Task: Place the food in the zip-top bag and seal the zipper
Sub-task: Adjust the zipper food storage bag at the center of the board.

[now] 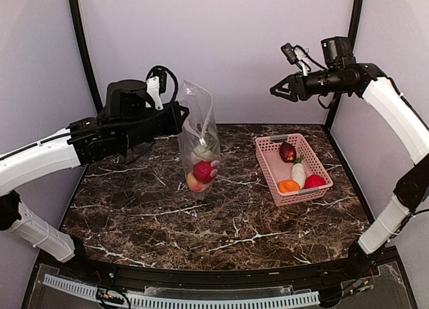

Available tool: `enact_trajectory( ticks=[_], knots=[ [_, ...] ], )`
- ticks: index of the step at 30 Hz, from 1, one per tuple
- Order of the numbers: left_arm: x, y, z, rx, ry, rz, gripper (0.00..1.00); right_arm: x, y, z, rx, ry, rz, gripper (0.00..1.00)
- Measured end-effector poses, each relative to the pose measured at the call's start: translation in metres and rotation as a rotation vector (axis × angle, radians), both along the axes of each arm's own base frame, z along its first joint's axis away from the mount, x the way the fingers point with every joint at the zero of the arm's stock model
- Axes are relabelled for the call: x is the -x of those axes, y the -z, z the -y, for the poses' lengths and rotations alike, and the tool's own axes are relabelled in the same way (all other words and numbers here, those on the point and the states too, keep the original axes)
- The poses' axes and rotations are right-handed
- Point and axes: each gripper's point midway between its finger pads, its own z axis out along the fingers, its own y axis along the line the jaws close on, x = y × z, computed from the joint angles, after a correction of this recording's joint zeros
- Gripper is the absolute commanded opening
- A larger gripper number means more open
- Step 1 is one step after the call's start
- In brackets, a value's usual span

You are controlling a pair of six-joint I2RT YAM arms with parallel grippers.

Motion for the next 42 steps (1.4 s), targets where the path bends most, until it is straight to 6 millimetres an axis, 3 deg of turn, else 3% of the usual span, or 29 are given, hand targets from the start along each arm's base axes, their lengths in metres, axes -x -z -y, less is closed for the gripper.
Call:
enact_trajectory(
  ticks=[4, 9, 13, 16, 19, 22, 25, 27, 34, 42],
  knots=[
    [-0.007, -0.009, -0.016, -0.101, -0.021, -0.011, 0.01, -0.02, 0.013, 0.038, 0.002, 0.074, -0.022, 0.56],
    [0.002, -0.027, -0.03, -0.197, -0.016, 0.005, 0.01, -0.049, 0.077, 0.07, 0.046, 0.138, -0.157, 0.57],
    [0.006, -0.033, -0.028, -0.215, 0.017, 0.002, 0.01, -0.066, 0.128, 0.084, 0.083, 0.158, -0.261, 0.59],
    [0.006, -0.009, -0.009, -0.235, 0.082, -0.051, 0.01, -0.073, 0.157, 0.089, 0.109, 0.165, -0.315, 0.6],
    [0.003, 0.04, 0.019, -0.28, 0.156, -0.154, 0.01, -0.076, 0.18, 0.091, 0.139, 0.17, -0.353, 0.6],
    [0.004, 0.102, 0.042, -0.35, 0.215, -0.276, 0.01, -0.081, 0.199, 0.095, 0.171, 0.181, -0.382, 0.61],
    [0.011, 0.137, 0.049, -0.381, 0.244, -0.349, 0.01, -0.087, 0.222, 0.101, 0.222, 0.203, -0.407, 0.63],
    [0.016, 0.142, 0.052, -0.371, 0.258, -0.364, 0.01, -0.09, 0.233, 0.105, 0.251, 0.224, -0.42, 0.64],
    [0.014, 0.126, 0.06, -0.268, 0.263, -0.331, 0.01, -0.101, 0.256, 0.118, 0.323, 0.283, -0.424, 0.67],
    [0.018, 0.13, 0.049, -0.203, 0.228, -0.325, 0.01, -0.109, 0.292, 0.125, 0.379, 0.309, -0.477, 0.68]
  ],
)
